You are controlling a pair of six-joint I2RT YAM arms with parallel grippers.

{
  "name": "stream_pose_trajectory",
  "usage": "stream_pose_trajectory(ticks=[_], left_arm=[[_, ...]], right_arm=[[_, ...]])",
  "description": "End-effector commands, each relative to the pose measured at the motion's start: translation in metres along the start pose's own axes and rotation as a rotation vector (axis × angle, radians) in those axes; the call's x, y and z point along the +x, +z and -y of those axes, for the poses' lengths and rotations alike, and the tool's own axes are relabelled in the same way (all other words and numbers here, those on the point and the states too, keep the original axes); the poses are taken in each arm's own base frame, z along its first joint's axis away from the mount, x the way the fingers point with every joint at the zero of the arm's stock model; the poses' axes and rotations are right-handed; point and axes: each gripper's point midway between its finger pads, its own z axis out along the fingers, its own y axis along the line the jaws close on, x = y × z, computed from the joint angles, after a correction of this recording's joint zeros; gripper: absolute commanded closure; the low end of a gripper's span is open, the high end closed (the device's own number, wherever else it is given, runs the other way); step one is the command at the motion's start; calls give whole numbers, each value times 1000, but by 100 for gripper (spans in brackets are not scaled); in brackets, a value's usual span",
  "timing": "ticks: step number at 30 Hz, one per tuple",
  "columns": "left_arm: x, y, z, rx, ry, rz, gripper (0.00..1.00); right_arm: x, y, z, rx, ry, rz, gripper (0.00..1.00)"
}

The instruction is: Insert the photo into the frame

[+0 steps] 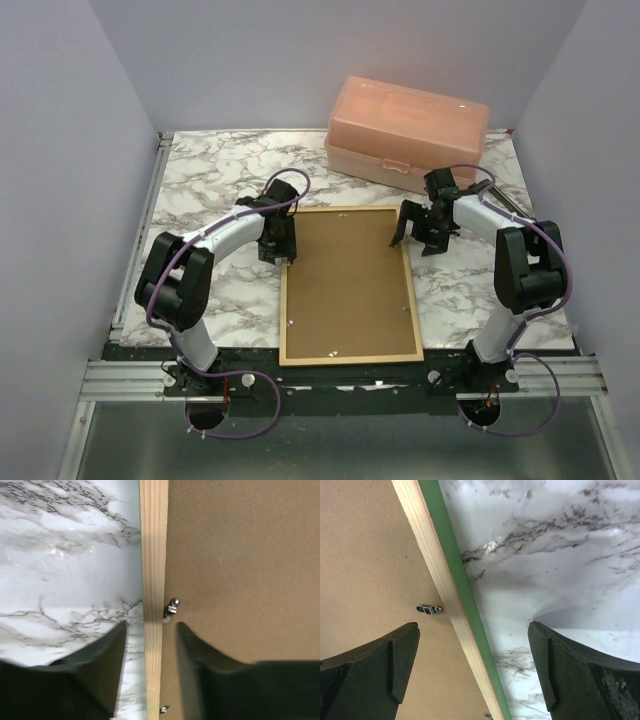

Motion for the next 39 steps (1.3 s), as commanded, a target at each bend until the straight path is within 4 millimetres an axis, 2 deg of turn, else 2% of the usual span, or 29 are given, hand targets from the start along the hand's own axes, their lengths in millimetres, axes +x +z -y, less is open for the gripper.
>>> stream_pose_trajectory(ticks=[1, 3, 8, 16, 23, 27, 32, 36, 39], left_arm=[[-7, -36, 4, 52, -1, 65, 45], [-7, -43, 7, 69, -4, 71, 40], [2, -50, 10, 107, -12, 60, 39], [18, -43, 2, 93, -25, 30, 39], [25, -38, 1, 89, -28, 15, 39], [26, -35, 1, 80, -19, 9, 39], [30, -31, 0, 62, -5, -1, 39], [35, -28, 0, 46, 12, -13, 39], [39, -25, 0, 37, 19, -24, 39]], right_arm=[[-15, 3, 4, 64, -34, 31, 3], [-17, 5, 0, 73, -56, 29, 3], [-17, 12, -8, 120, -106, 25, 6], [-12, 19, -9, 202, -179, 23, 23], [-15, 15, -3, 276, -208, 55, 45], [-21, 12, 3, 313, -214, 79, 65], [-25, 11, 2, 321, -206, 95, 78], [-29, 10, -1, 311, -202, 108, 81], [-31, 8, -6, 291, -204, 111, 76]])
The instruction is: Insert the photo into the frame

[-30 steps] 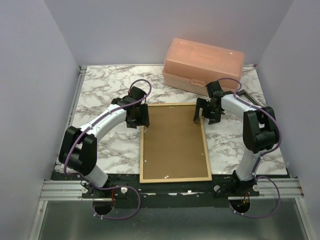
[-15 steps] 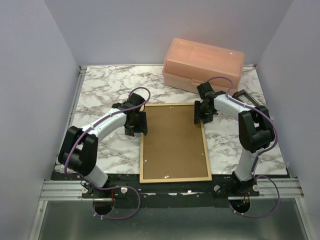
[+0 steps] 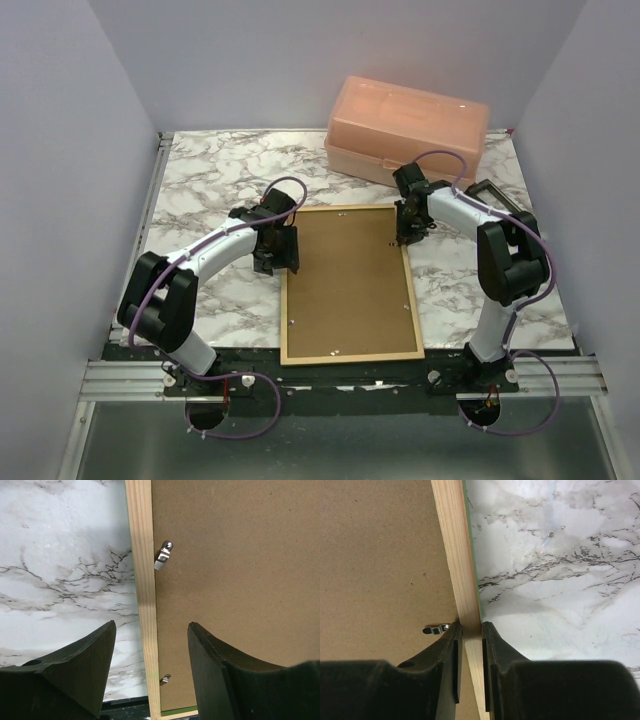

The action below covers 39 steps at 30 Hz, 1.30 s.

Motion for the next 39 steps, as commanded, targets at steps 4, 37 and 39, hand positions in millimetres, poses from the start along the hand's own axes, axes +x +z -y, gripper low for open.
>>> stream_pose_trajectory(ticks=[4, 37, 39], left_arm=[[12, 10, -3, -41, 24, -29, 40], [38, 29, -4, -73, 54, -101, 52], [39, 30, -4, -75, 53, -102, 52]], right_arm=[[-10, -2, 3, 16, 13, 29, 49], [19, 6, -10, -69, 32, -77, 51], [20, 4, -8, -61, 26, -75, 53]])
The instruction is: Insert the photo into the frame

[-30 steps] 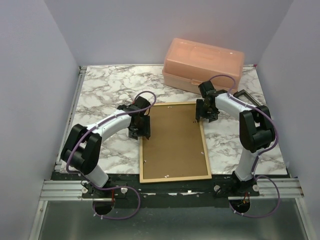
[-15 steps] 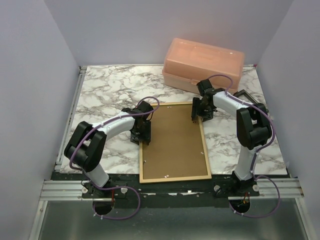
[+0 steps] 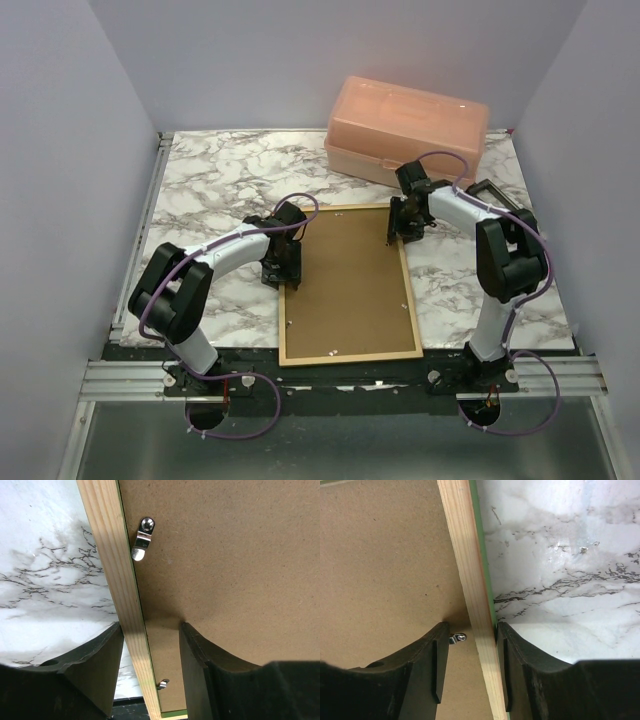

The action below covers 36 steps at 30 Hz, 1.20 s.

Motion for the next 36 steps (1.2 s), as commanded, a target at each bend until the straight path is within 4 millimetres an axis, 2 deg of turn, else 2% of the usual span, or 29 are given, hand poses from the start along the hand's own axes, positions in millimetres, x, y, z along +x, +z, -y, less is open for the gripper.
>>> stream_pose_trajectory(ticks=[1, 4, 14, 18, 22, 26, 33, 36], left_arm=[[2, 5, -5, -27, -7, 0, 52], [3, 6, -5, -28, -10, -2, 52], [3, 5, -4, -28, -10, -4, 52], [4, 5, -5, -30, -12, -5, 52], [4, 5, -5, -29, -14, -3, 52], [4, 6, -5, -28, -17, -4, 53], [4, 1, -4, -23, -23, 4, 52], [2, -4, -8, -40, -25, 27, 51]], right_arm=[[25, -5, 17, 64, -33, -65, 53], [26, -9, 19, 70, -42, -65, 58], [25, -14, 15, 41, -56, -56, 58], [29, -12, 15, 39, -71, -75, 65], [31, -15, 16, 44, -81, -69, 85], [30, -16, 24, 103, -101, -52, 100], [26, -21, 26, 134, -108, -29, 100], [17, -31, 23, 123, -97, 7, 94]])
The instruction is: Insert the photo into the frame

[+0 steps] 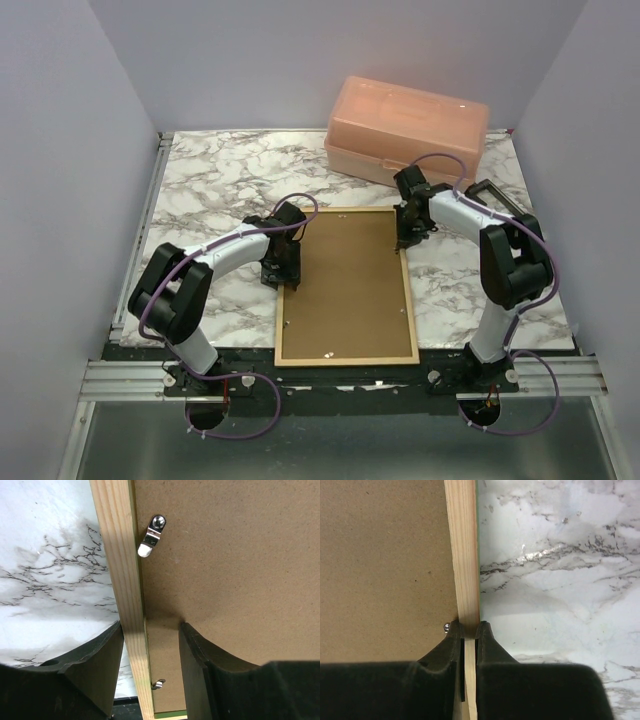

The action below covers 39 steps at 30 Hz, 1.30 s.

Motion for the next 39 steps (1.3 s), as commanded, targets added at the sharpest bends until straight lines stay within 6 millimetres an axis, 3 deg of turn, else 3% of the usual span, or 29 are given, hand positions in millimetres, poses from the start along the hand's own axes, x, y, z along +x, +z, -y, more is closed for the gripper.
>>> stream_pose_trajectory(ticks=[1, 5, 11, 16, 22, 29, 34, 39], left_arm=[[0, -6, -8, -36, -10, 37, 51], [0, -13, -12, -50, -16, 54, 50], [6, -19, -19, -68, -29, 69, 50], [12, -24, -24, -68, -39, 82, 50], [19, -21, -29, -79, -43, 70, 50], [21, -19, -30, -79, -45, 65, 50], [19, -19, -29, -80, -43, 67, 50], [16, -21, -28, -80, -42, 73, 50]], right_arm=[[0, -22, 8, 49, 13, 18, 88], [-11, -40, 5, 33, 39, 69, 60], [-5, -46, 0, -7, 61, 69, 38], [7, -30, -6, -38, 62, 20, 31], [16, -9, -13, -66, 54, -38, 31], [20, 3, -9, -35, 52, -51, 38], [18, 5, -2, 8, 33, -38, 69], [14, 5, 5, 59, 15, -22, 90]])
